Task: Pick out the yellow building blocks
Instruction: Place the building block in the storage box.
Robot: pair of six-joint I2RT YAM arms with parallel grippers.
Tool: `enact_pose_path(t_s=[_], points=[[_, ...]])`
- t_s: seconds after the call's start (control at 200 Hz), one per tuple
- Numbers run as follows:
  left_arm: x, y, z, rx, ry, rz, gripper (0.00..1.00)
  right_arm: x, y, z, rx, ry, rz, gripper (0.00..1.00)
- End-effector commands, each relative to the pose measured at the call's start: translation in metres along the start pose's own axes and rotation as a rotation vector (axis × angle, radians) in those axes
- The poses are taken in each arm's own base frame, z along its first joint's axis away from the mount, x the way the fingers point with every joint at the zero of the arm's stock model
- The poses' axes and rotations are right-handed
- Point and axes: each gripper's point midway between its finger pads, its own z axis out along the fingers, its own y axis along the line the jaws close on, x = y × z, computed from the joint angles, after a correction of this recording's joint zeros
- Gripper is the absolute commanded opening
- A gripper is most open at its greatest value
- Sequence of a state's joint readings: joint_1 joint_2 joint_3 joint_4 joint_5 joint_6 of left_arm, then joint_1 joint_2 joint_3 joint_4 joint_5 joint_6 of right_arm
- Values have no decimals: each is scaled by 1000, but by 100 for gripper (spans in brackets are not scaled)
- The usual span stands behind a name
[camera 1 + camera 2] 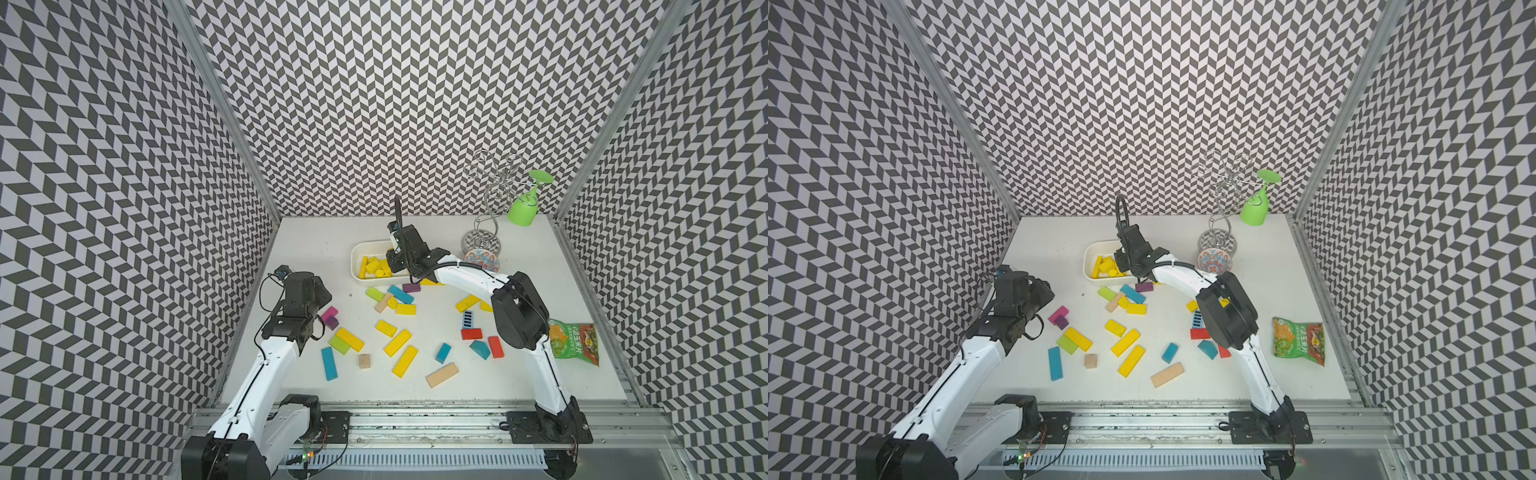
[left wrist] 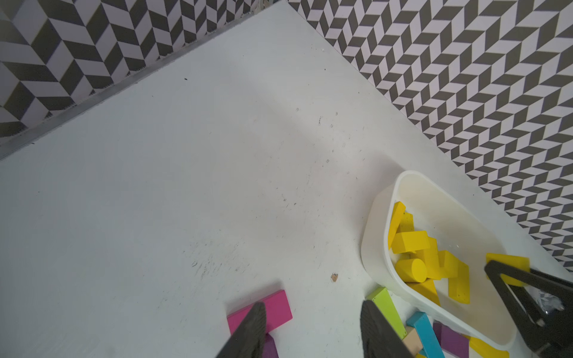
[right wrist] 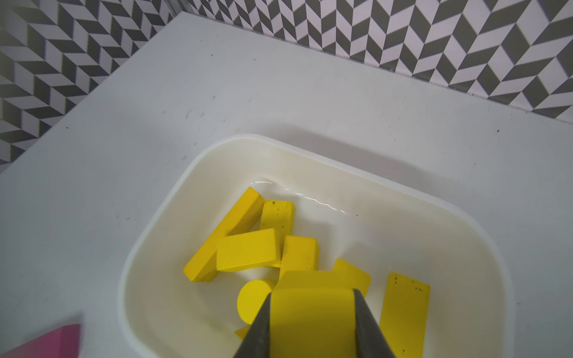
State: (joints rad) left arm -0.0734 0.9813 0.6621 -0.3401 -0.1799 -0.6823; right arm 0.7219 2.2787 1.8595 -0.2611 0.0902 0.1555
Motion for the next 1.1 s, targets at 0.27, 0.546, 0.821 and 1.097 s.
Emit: enact_pose_path(t_s=[0.27, 0.546, 0.821, 1.097], points=[[30, -25, 6, 45, 183, 18, 52, -5, -10, 39, -5, -22, 48, 44], [84, -22, -2, -14, 330, -127, 55, -39, -1, 7, -55, -68, 36, 62], [150, -2, -22, -205, 496, -246, 60, -35, 12, -89, -117, -90, 22, 64], [185, 3, -26, -278, 609, -217, 68, 25, 0, -149, -67, -53, 60, 63]])
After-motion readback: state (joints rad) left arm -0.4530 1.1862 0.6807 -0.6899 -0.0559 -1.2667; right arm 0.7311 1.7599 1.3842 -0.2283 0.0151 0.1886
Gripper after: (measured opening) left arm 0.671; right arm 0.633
